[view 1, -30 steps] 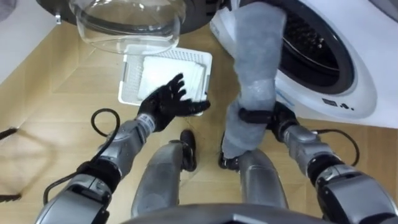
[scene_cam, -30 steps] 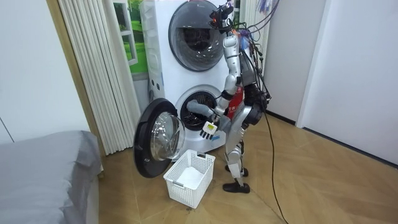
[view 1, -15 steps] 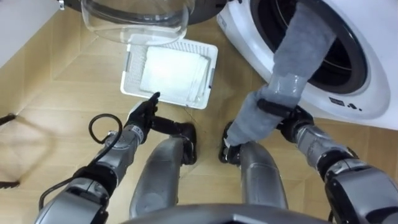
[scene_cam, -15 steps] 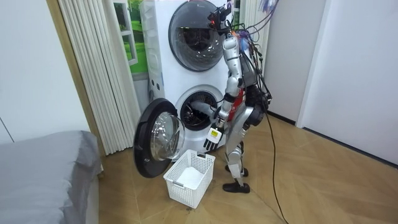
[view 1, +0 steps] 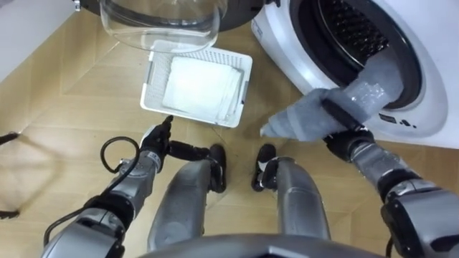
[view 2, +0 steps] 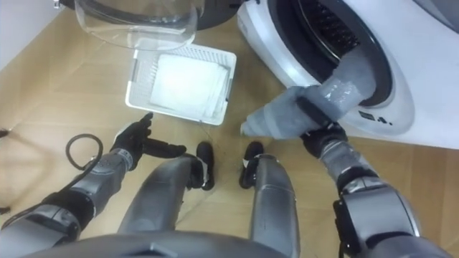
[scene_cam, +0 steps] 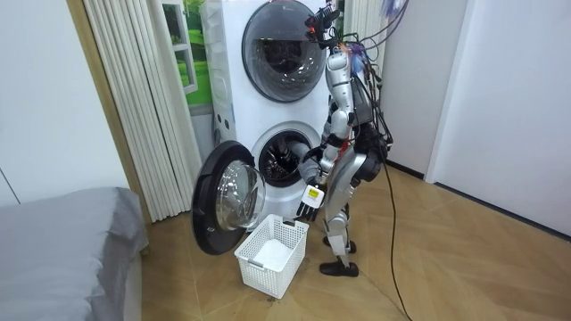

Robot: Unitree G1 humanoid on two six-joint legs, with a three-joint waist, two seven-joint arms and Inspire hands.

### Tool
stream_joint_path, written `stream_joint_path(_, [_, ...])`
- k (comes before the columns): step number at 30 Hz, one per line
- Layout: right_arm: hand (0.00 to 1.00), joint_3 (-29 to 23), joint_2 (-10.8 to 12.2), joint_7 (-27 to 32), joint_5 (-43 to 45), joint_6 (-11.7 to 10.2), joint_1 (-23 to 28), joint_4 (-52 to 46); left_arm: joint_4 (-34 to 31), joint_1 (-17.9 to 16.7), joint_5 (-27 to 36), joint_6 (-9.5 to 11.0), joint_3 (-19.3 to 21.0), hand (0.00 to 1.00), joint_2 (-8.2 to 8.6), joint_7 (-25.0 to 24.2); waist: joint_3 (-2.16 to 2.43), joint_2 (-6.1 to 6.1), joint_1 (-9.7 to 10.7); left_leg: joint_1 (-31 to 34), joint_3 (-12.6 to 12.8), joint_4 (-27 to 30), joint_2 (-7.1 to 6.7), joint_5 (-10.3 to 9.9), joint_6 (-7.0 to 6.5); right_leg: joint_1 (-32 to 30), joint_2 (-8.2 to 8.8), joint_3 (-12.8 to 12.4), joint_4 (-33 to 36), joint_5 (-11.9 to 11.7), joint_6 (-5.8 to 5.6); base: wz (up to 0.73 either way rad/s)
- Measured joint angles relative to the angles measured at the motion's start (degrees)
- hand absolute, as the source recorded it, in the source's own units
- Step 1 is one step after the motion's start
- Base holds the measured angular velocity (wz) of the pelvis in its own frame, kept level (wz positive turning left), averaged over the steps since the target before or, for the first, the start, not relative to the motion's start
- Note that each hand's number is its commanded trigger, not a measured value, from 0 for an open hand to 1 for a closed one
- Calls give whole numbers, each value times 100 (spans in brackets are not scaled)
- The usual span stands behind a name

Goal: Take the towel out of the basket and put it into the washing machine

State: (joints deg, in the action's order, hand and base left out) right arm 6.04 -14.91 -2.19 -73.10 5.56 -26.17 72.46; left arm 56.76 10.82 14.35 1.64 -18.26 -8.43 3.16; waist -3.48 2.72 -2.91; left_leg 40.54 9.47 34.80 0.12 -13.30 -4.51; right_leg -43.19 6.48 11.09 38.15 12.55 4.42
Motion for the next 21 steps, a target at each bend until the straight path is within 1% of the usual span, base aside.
stream_joint_path(2, [100, -292, -23, 45, -337, 29, -195, -35, -1, 32, -11, 1, 27, 0, 0, 30, 0, 42, 27, 12, -3, 52, 0, 0, -1, 0, 0, 5, 1, -1, -2, 2])
stream_joint_path(3, [100, -414, -83, 85, -550, 31, -282, -165, -3, 35, -37, 3, 28, 0, -1, 54, 0, 58, 49, 26, -4, 86, -2, 0, -2, -2, 7, 7, 15, 1, -11, 5])
stream_joint_path(5, [100, -633, -157, 155, -682, 33, -422, -426, -48, -3, -36, 4, 78, 0, -5, 129, 3, 84, 133, 46, -5, 108, -29, -3, -9, -24, 45, 6, 66, 21, -37, 6])
stream_joint_path(7, [100, -749, -238, 201, -1007, 39, -580, -489, -79, -25, -35, 5, 79, 0, 2, 166, 4, 108, 138, 46, -5, 103, -49, 9, -31, -32, 64, 0, 71, 19, -45, 2])
stream_joint_path(9, [100, -1015, -236, 312, -1366, 141, -658, -546, -185, -46, -40, 14, 139, 0, 0, 167, 3, 128, 131, 45, -16, 102, -72, 17, -48, -31, 83, -2, 79, 21, -64, 6])
stream_joint_path(10, [100, -1093, -237, 370, -1403, 182, -677, -552, -193, -49, -43, 16, 172, 0, -2, 169, 3, 129, 145, 45, -20, 94, -88, 24, -61, -35, 101, -1, 94, 29, -75, 10])
stream_joint_path(11, [95, -1200, -237, 495, -1432, 211, -721, -561, -209, -58, -47, 16, 246, 0, -4, 177, 4, 136, 164, 60, -10, 95, -113, 30, -72, -60, 134, -5, 134, 41, -92, 10])
stream_joint_path(12, [85, -1251, -238, 603, -1456, 211, -799, -570, -297, -86, -46, 19, 271, 0, -31, 237, 5, 146, 199, 109, -8, 101, -141, 29, -100, -121, 159, -21, 181, 55, -111, 10])
stream_joint_path(13, [47, -1275, -238, 654, -1474, 211, -835, -569, -322, -88, -47, 23, 292, 0, -36, 260, 6, 146, 224, 139, -10, 101, -152, 36, -112, -149, 169, -20, 190, 57, -115, 12])
stream_joint_path(14, [0, -1356, -238, 727, -1494, 211, -898, -568, -343, -80, -50, 28, 340, 0, -35, 278, 3, 157, 252, 193, -17, 103, -179, 47, -134, -208, 204, -12, 219, 55, -126, 12])
stream_joint_path(16, [0, -1459, -244, 817, -1542, 210, -933, -560, -389, -98, -83, 28, 384, 0, -32, 289, 9, 186, 263, 236, -10, 108, -206, 47, -164, -256, 244, -9, 266, 64, -146, 9])
stream_joint_path(19, [0, -1686, -247, 1072, -1681, 269, -1091, -433, -489, -166, -171, 28, 397, 0, -23, 344, 4, 221, 372, 239, -15, 116, -285, 69, -215, -279, 320, 6, 335, 97, -204, 12])
stream_joint_path(20, [0, -1743, -248, 1207, -1697, 284, -1177, -386, -535, -219, -186, 26, 398, 0, -14, 380, 4, 222, 428, 247, 2, 130, -298, 58, -243, -286, 336, 8, 354, 106, -220, 4])
stream_joint_path(21, [0, -1816, -248, 1340, -1698, 284, -1211, -375, -545, -239, -303, 15, 397, 0, 0, 402, 5, 225, 438, 261, 6, 156, -298, 44, -266, -286, 338, 11, 355, 105, -229, 0])
